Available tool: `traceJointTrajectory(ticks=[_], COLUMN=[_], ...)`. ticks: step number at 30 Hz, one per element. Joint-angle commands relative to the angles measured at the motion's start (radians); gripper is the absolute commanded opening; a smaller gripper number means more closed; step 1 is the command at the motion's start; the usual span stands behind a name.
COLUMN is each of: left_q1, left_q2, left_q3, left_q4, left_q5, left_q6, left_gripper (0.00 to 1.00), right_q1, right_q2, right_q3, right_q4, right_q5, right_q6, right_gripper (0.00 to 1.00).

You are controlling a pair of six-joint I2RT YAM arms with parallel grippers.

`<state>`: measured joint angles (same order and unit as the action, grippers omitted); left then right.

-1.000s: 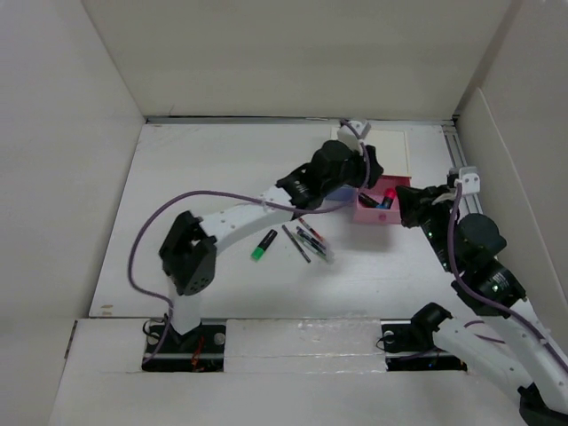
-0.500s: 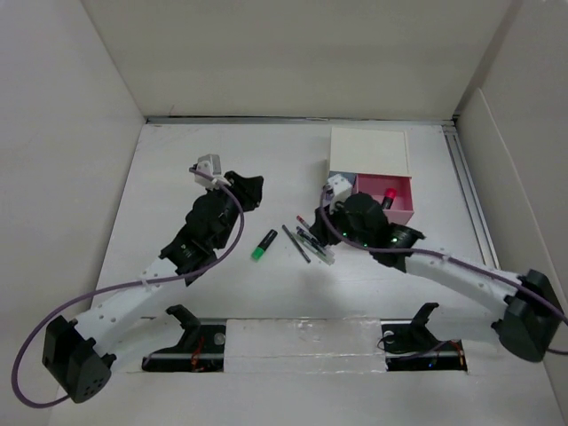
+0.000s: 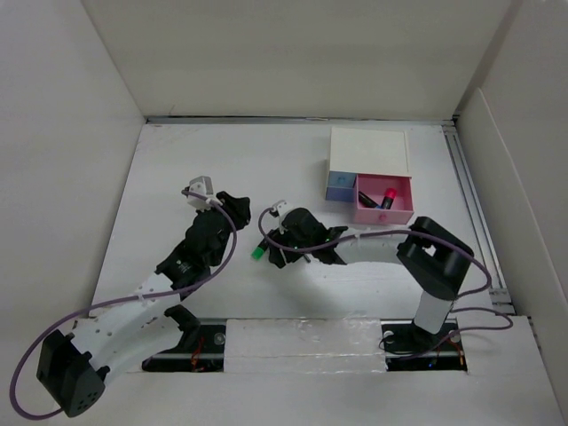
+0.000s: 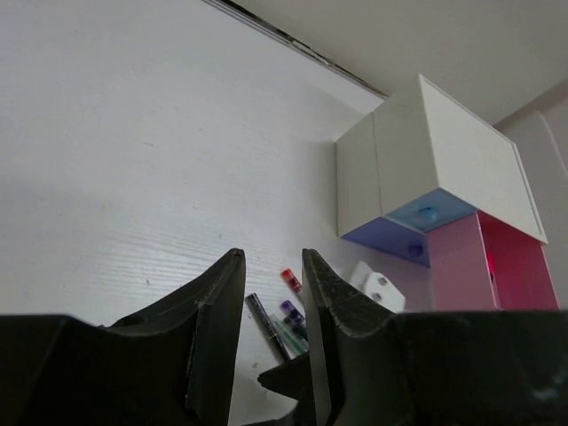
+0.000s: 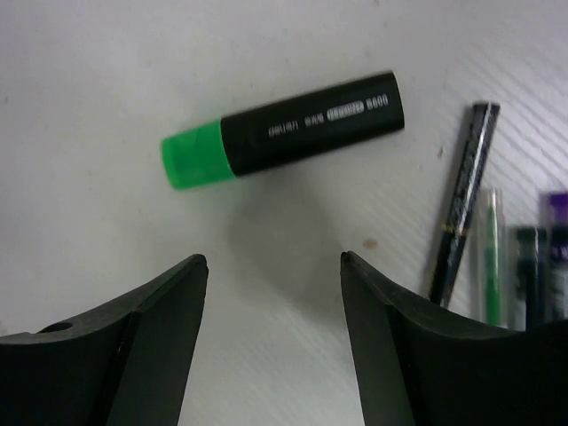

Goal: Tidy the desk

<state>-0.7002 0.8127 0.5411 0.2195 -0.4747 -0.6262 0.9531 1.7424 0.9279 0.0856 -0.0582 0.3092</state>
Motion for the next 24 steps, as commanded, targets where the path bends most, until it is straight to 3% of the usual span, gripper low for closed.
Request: traceJointTrajectory(ticks=[1, 17, 20, 24], left_q1=[-0.002, -0.002, -0.002, -0.002], left_q2=[-0.035, -0.092, -0.110, -0.132], left_q3=[-0.018, -0.056, -0.063, -0.064], left_q4=[0.027, 0.047, 0.047, 0.044], left_q5=[-0.033, -0.018, -0.018, -0.015], left_q6=[0.006, 0.023, 0.028, 0.034], left_gripper=[0.28, 0.28, 0.28, 0.28], right_q1=[0.012, 0.064, 0.085, 0.085], right_q2=[0.068, 0.304, 0.331, 0.319], right_q3=[0.103, 0.376, 0.445, 0.459], right_q4=[0.105, -0.030, -0.116, -0.109], right_q5=[0.006, 0.237, 0.302, 0.305], right_q6=[0.030, 0.027, 0.019, 0.033], right_gripper=[0.67, 0.67, 0.76, 0.88])
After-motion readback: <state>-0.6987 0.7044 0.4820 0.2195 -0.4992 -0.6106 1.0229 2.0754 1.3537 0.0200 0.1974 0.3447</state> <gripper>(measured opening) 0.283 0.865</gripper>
